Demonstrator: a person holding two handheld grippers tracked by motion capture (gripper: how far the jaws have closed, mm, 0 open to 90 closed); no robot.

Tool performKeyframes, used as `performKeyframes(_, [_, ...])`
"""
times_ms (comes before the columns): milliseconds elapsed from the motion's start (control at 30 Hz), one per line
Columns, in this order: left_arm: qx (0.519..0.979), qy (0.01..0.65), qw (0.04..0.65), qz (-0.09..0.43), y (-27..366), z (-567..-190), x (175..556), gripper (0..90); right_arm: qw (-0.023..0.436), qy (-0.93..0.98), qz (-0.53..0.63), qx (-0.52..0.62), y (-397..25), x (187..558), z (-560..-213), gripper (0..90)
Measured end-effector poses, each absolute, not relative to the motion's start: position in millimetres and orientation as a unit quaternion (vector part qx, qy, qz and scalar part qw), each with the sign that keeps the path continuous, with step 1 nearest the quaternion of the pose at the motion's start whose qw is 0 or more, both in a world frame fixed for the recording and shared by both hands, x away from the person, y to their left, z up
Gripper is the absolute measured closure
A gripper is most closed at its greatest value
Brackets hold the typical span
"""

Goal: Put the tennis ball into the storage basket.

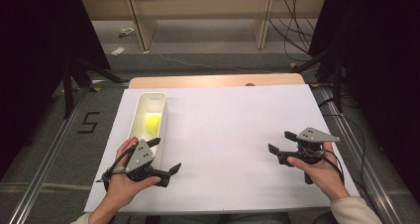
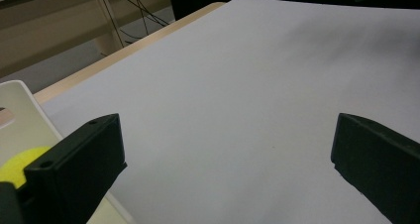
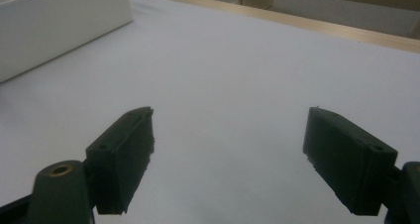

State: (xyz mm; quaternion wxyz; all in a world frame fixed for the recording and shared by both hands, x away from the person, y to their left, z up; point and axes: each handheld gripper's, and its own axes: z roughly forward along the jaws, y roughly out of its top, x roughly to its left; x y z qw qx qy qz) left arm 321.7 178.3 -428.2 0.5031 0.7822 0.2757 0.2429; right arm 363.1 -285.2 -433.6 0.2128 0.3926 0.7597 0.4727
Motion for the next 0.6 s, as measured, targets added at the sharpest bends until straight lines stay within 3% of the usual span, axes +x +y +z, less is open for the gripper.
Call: performKeyframes(600, [0.782, 0.277, 0.504, 0.240, 176.9, -428.5, 322.0, 0.0, 0.219, 0.761, 0.479, 0.377, -287.0, 356.8, -433.6, 20.2])
